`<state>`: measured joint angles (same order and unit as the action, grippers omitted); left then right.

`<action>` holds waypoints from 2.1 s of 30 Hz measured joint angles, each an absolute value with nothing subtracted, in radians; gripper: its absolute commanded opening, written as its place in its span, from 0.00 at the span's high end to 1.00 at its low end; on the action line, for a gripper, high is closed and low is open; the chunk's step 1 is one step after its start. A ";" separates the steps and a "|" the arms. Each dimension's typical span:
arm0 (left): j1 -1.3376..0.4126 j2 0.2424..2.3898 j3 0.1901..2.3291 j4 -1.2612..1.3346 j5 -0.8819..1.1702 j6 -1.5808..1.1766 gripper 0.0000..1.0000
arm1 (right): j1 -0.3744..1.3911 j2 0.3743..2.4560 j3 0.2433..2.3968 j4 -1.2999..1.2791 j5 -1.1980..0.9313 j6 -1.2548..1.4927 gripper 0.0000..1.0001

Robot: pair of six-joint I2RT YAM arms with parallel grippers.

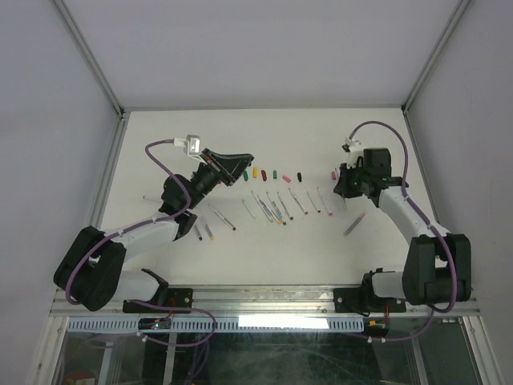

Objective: Open the pen caps
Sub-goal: Open the pen cap from the pen, then place the pen at the center of the board, then place the pen cap at the center of the board.

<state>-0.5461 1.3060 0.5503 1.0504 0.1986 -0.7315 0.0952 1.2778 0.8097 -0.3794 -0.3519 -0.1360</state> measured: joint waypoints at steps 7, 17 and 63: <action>-0.546 1.324 0.486 1.049 0.273 -0.789 1.00 | 0.060 1.517 0.935 -0.363 -0.164 -0.056 1.00; -0.546 1.317 0.426 1.047 0.300 -0.806 1.00 | 0.032 1.703 1.062 -0.379 -0.120 -0.074 0.98; -0.546 1.192 0.344 1.062 0.316 -0.830 1.00 | 0.190 1.945 1.337 -0.557 -0.064 -0.209 1.00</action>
